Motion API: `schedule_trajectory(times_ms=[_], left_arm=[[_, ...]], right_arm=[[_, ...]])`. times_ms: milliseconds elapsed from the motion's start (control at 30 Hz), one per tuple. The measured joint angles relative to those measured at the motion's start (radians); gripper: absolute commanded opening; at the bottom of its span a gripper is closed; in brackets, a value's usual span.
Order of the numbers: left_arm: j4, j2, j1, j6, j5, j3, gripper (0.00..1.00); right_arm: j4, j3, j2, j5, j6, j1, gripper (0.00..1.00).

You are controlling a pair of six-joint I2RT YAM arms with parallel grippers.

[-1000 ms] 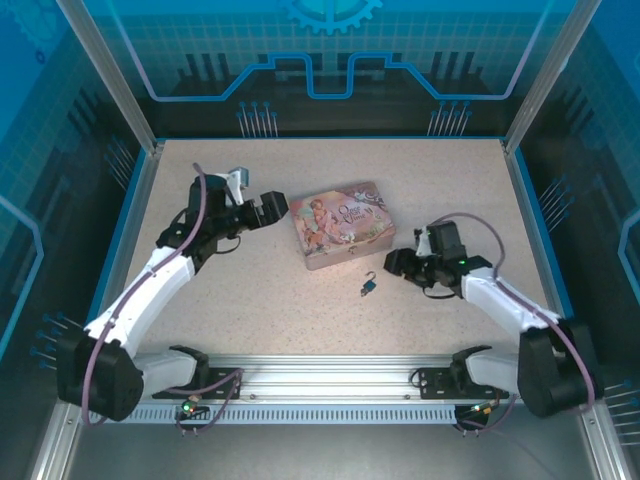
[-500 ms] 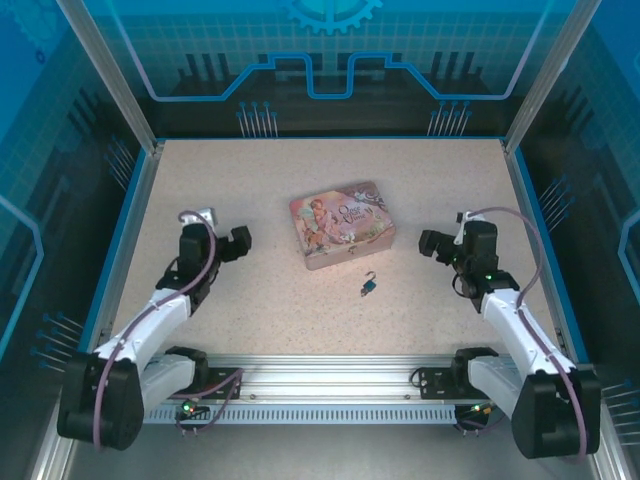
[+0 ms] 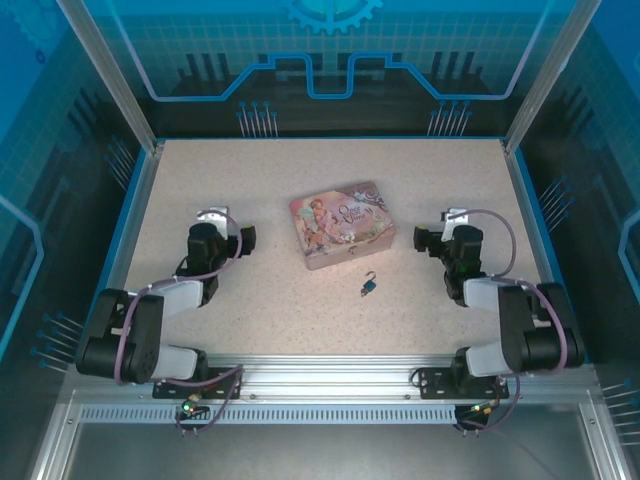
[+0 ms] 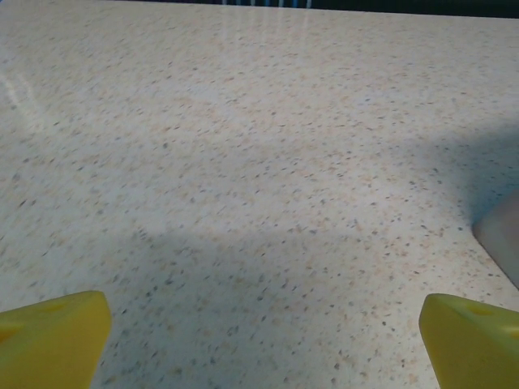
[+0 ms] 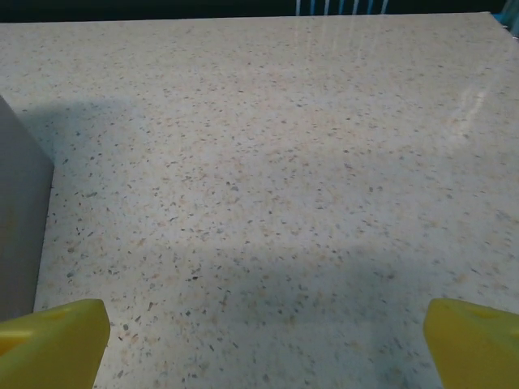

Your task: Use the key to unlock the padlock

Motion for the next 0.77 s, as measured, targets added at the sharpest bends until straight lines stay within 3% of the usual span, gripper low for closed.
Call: schedule_trajectory(times_ms=[167, 400, 767], left_arm=[[0.266, 0.146, 0.041, 0.029, 0.07, -0.063, 0.99], [0.255, 0.175, 0.091, 0.01, 0.101, -0.028, 0.99], [0.261, 0.175, 0.095, 0.003, 0.109, -0.024, 0.99]], right_arm=[[0.006, 0.011, 0.051, -0.031, -0.032, 0.002, 1.0], [0.016, 0.045, 0.051, -0.046, -0.072, 0.02, 1.0], [0.01, 0.056, 0.051, -0.085, -0.098, 0.021, 1.0]])
